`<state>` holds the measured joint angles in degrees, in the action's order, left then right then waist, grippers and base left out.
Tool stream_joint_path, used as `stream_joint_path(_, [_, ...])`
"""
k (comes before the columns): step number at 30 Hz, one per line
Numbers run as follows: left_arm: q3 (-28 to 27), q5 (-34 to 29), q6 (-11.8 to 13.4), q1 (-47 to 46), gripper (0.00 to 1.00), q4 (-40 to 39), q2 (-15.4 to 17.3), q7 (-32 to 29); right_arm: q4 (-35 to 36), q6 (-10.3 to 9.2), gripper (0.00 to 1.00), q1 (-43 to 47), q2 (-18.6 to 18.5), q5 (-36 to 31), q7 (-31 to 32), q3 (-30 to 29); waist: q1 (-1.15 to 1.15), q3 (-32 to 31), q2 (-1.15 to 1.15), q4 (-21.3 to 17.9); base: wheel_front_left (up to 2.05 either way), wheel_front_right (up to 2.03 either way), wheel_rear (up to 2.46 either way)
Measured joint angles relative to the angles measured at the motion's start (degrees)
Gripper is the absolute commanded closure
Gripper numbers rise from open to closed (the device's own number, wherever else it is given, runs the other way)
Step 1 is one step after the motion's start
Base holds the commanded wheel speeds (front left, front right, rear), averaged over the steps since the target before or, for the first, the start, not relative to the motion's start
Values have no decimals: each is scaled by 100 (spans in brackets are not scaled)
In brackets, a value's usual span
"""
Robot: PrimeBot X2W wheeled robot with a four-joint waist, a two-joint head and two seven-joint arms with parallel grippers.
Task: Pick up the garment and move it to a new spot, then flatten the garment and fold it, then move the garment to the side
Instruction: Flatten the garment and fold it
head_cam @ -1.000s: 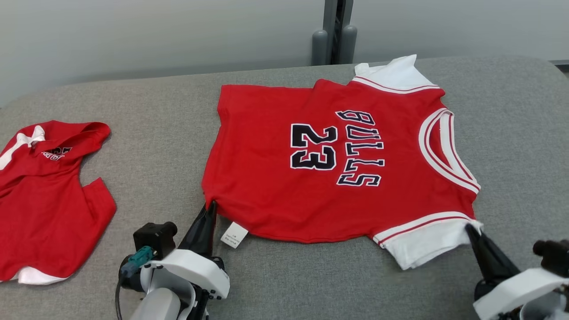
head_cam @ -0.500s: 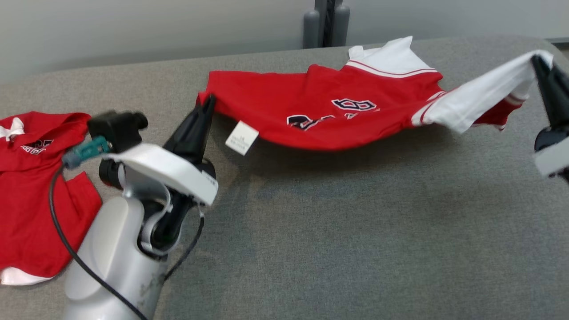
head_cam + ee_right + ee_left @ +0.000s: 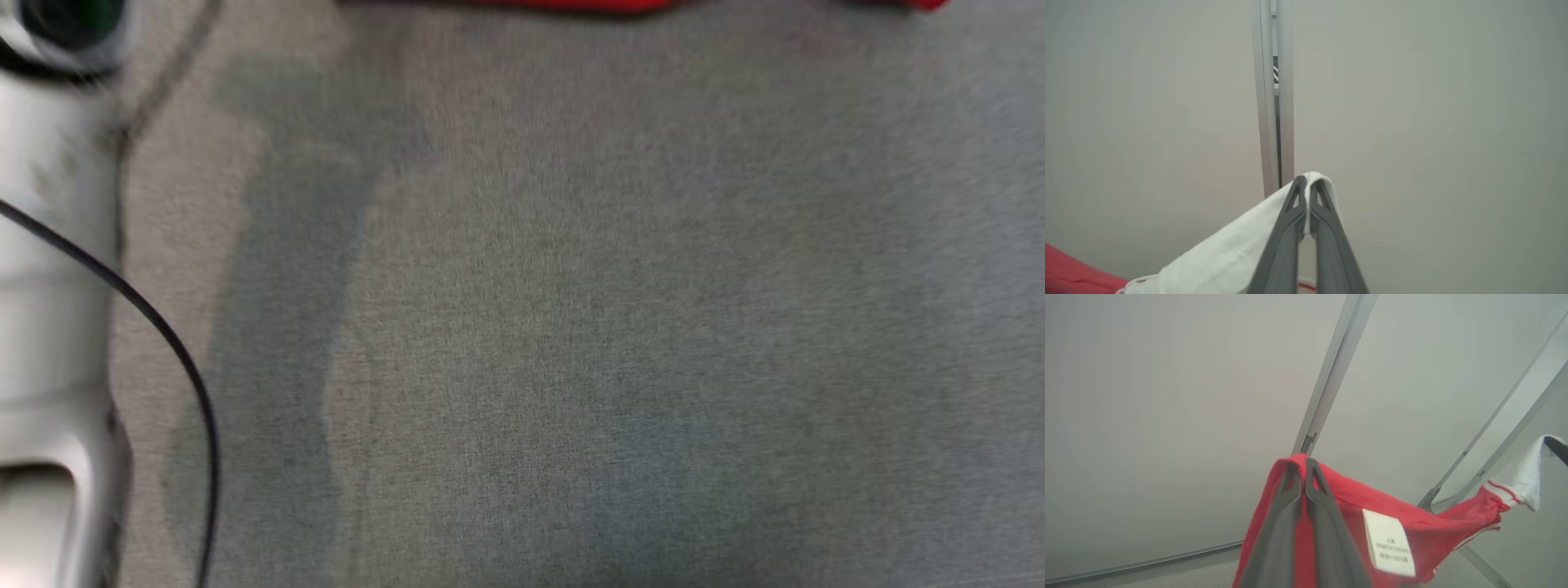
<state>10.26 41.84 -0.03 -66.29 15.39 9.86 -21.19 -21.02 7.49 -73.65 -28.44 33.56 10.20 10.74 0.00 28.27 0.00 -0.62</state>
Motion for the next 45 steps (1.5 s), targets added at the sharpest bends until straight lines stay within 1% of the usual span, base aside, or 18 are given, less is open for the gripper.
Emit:
stream_joint_path(2, [-78, -48, 3, -575, 100, 347, 60, 34, -387, 0, 100, -596, 130, -145, -163, 99, 0, 299, 0, -10, 0, 0, 0])
stream_joint_path(5, [-235, -43, 41, -1427, 100, 876, -67, 374, -981, 1, 100, -1546, 309, -396, -489, 165, 0, 696, 0, -16, 0, 0, 0])
stream_joint_path(8, [-441, -121, 126, -2275, 100, 1422, -221, 1073, -1561, 0, 100, -2427, 434, -749, -1000, 136, 0, 1010, 0, 6, 0, 0, 0])
stream_joint_path(9, [-525, -116, 186, -2524, 100, 1638, -287, 1312, -1748, 1, 100, -2666, 493, -911, -1261, 101, 0, 1092, 0, 20, 0, 0, 0])
stream_joint_path(10, [-549, -160, 187, -2725, 100, 1828, -308, 1567, -1933, 1, 100, -2886, 566, -1035, -1508, 48, 0, 1157, 0, 41, 0, 0, 0])
stream_joint_path(14, [-631, -231, 102, -3360, 100, 2405, -438, 2414, -2708, 1, 100, -3596, 895, -1426, -2226, -225, 0, 1312, 0, 156, 0, 0, 0])
stream_joint_path(17, [-693, -127, -4, -3580, 100, 2799, -516, 2760, -2960, 1, 100, -3835, 1127, -1683, -2493, -503, 0, 1374, 0, 180, 0, 0, 0])
stream_joint_path(19, [-710, -82, -76, -3582, 100, 3067, -550, 2933, -2809, 1, 100, -3750, 1281, -1857, -2512, -784, 0, 1372, 0, 145, 0, 0, 0])
stream_joint_path(20, [-682, -51, -122, -3589, 100, 3193, -575, 2955, -2638, 1, 100, -3686, 1332, -1926, -2519, -959, 0, 1378, 0, 142, 0, 0, 0])
stream_joint_path(22, [-595, -55, -214, -3735, 100, 3374, -603, 3064, -2220, 1, 100, -3540, 1380, -2210, -2536, -1095, 0, 1449, 0, 146, 0, 0, 0])
stream_joint_path(24, [-543, -33, -294, -3791, 100, 3567, -650, 3131, -2187, -2, 100, -3259, 1514, -2264, -2536, -1235, 0, 1541, 0, 161, 0, 0, 0])
stream_joint_path(28, [-405, -36, -398, -3712, 100, 3994, -664, 3253, -2192, 1, 100, -2702, 1696, -2377, -2533, -1190, 1, 1690, 0, 157, 0, 0, 0])
stream_joint_path(34, [-96, -168, -560, -3389, 100, 4513, -689, 3359, -2412, 1, 100, -2047, 1715, -2135, -2533, -916, 0, 1760, 0, 110, 0, 0, 0])
stream_joint_path(38, [109, -292, -649, -3081, 100, 4774, -662, 3437, -2501, 0, 100, -1631, 1685, -1852, -2535, -732, 0, 1668, 0, 99, 0, 0, 0])
stream_joint_path(42, [313, -374, -699, -2555, 100, 4987, -654, 3493, -2699, 0, 100, -1060, 1650, -1485, -2533, -280, 0, 1429, 0, 74, 0, 0, 0])
stream_joint_path(45, [545, -491, -708, -2334, 100, 5020, -646, 3534, -2952, 1, 100, -836, 1513, -1239, -2535, 164, 0, 1223, 0, 98, 0, 0, 0])
